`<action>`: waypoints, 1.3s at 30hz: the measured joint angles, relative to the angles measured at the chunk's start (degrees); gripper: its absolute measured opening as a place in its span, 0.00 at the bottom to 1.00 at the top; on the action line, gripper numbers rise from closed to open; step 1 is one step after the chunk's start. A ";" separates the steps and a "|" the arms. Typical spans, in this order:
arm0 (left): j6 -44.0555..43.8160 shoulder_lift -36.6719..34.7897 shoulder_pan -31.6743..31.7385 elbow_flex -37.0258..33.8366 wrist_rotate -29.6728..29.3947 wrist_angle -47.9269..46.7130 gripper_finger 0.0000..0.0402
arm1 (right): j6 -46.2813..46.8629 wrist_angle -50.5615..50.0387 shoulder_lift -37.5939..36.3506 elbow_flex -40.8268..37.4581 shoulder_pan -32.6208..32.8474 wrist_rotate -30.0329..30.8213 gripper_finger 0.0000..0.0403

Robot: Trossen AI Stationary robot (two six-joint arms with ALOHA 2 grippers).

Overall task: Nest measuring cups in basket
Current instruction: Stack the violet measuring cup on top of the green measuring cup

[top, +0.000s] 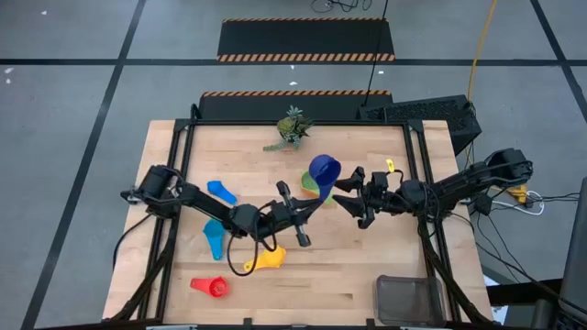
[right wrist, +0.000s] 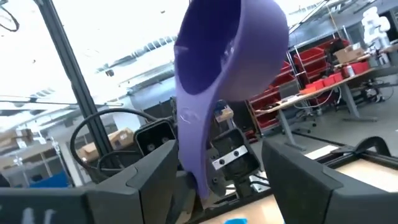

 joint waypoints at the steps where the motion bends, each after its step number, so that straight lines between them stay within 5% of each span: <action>1: 0.09 0.34 0.01 0.89 0.45 -0.10 0.02 | 0.02 0.31 0.17 0.02 0.00 0.00 0.57; 13: -1.60 1.21 1.67 3.75 1.83 -0.18 0.02 | -0.16 6.52 1.41 0.04 0.02 -5.86 0.53; 20: -6.55 1.21 3.52 3.75 5.07 -1.26 0.02 | -0.18 6.47 1.41 0.28 -1.39 -5.85 0.37; 30: -6.81 1.21 3.98 3.75 5.45 -1.48 0.03 | -0.79 6.44 1.41 0.31 -3.34 -7.52 0.03; 35: -6.40 1.14 3.98 3.75 5.24 -2.58 0.03 | -1.61 6.22 1.41 0.31 -3.61 -7.69 0.02; 39: -5.44 1.13 3.98 3.75 5.05 -3.46 0.14 | -1.72 5.61 1.39 0.32 -3.74 -9.11 0.01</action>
